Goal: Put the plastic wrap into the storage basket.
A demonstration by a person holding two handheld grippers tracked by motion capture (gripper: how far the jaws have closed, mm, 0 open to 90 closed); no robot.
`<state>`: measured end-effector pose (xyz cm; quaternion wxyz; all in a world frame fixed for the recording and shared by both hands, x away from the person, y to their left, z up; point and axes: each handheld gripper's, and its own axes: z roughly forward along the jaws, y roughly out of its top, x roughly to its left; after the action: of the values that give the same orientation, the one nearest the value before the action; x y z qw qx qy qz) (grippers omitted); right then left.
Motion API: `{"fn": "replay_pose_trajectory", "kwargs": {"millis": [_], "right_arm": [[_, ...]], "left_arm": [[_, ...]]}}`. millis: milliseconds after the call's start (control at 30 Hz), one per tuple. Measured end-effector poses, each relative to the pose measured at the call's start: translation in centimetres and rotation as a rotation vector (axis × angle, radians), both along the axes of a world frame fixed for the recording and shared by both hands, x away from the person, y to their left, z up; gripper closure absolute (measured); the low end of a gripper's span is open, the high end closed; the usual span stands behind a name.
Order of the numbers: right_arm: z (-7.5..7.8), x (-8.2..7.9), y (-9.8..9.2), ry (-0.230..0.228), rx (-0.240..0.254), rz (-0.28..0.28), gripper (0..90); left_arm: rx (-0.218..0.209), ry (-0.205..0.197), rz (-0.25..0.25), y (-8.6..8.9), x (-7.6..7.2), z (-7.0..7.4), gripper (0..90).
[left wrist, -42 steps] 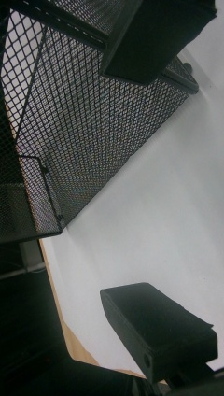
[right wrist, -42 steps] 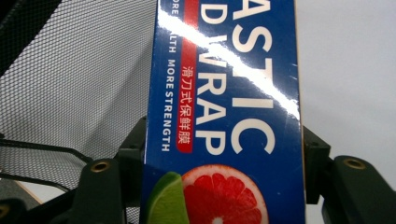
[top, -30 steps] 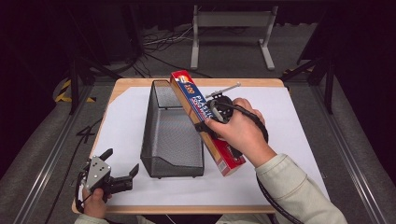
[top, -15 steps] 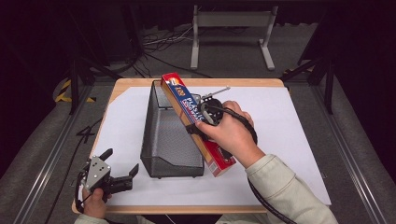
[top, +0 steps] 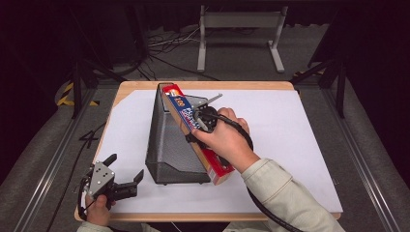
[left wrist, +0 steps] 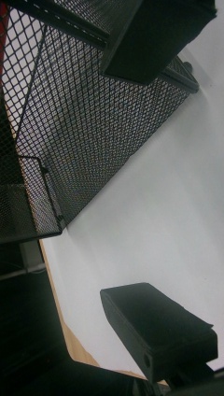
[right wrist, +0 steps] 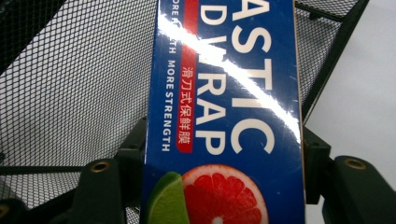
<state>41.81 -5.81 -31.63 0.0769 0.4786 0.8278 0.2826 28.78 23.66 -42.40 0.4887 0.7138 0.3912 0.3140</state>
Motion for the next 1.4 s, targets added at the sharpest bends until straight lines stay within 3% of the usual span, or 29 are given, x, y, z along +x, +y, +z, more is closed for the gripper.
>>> {"fn": "replay_pose_trajectory", "kwargs": {"millis": [500,1400], "right_arm": [[-1.2,1.4,1.5,0.06,-0.077,-0.007,38.8],[-3.0,3.0,2.8,0.145,-0.144,-0.013,38.5]], "left_arm": [[-0.001,0.003,-0.002,0.0,0.0,0.0,0.1],[-0.002,0.008,-0.006,0.1,0.0,-0.1,0.1]]}}
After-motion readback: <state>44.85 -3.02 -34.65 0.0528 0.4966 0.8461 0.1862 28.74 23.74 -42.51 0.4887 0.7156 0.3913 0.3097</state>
